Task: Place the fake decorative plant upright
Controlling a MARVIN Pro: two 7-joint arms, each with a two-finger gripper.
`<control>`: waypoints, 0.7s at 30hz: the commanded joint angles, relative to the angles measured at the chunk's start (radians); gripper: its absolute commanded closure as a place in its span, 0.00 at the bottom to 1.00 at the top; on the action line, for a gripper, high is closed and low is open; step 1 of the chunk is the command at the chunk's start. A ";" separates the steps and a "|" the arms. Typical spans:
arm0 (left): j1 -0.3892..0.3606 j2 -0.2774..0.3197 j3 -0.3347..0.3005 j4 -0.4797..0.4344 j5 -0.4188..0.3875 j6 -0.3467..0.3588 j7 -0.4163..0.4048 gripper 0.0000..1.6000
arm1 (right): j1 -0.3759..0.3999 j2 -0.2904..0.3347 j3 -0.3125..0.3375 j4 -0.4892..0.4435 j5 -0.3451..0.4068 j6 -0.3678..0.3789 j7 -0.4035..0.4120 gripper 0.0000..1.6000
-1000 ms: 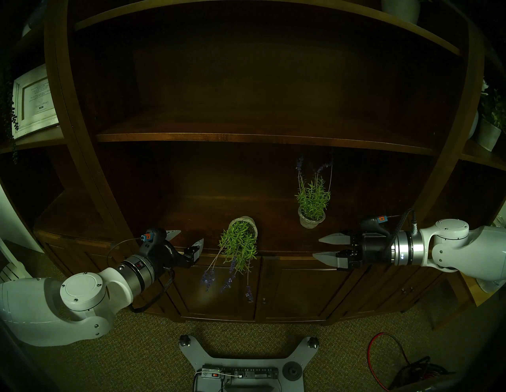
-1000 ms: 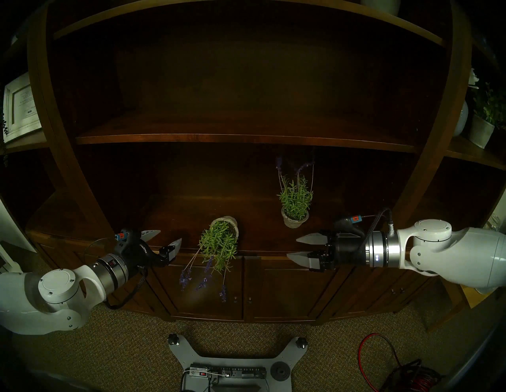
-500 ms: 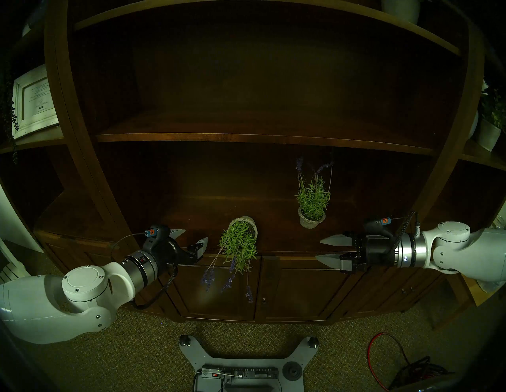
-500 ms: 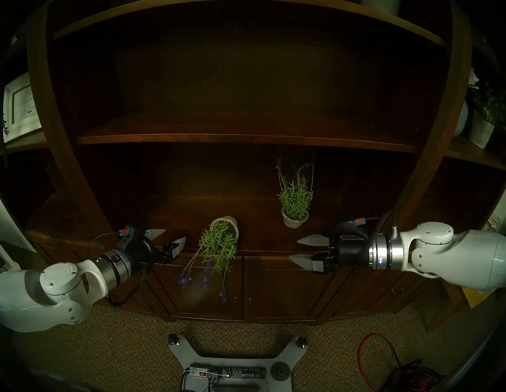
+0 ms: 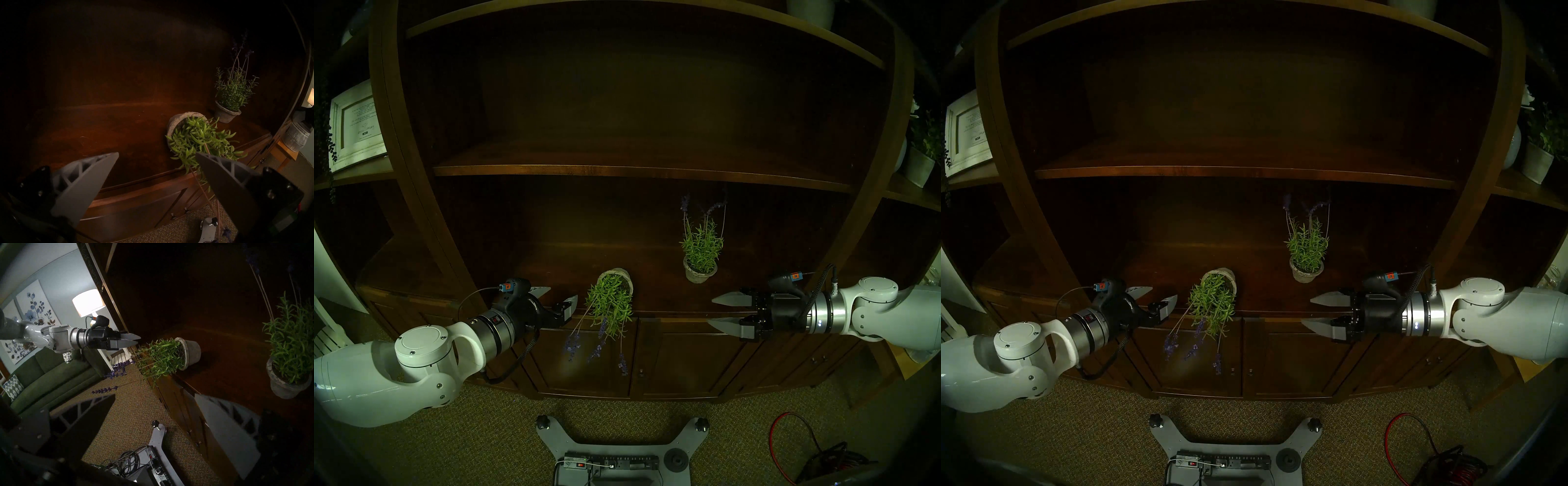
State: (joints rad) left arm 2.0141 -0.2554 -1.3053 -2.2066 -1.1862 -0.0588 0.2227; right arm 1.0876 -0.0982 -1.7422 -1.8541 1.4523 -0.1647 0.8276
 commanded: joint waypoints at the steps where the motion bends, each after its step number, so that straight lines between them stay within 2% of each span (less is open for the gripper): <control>1: -0.066 -0.042 -0.009 0.005 -0.007 0.012 -0.026 0.00 | 0.024 -0.004 0.007 0.000 0.007 -0.032 0.030 0.00; 21: -0.187 -0.135 0.017 0.057 -0.009 0.119 -0.085 0.00 | 0.033 -0.012 -0.021 0.024 0.015 -0.094 0.097 0.00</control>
State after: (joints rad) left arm 1.9079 -0.3525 -1.2834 -2.1526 -1.2087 0.0507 0.1622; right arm 1.0955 -0.1052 -1.7700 -1.8299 1.4567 -0.2273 0.8962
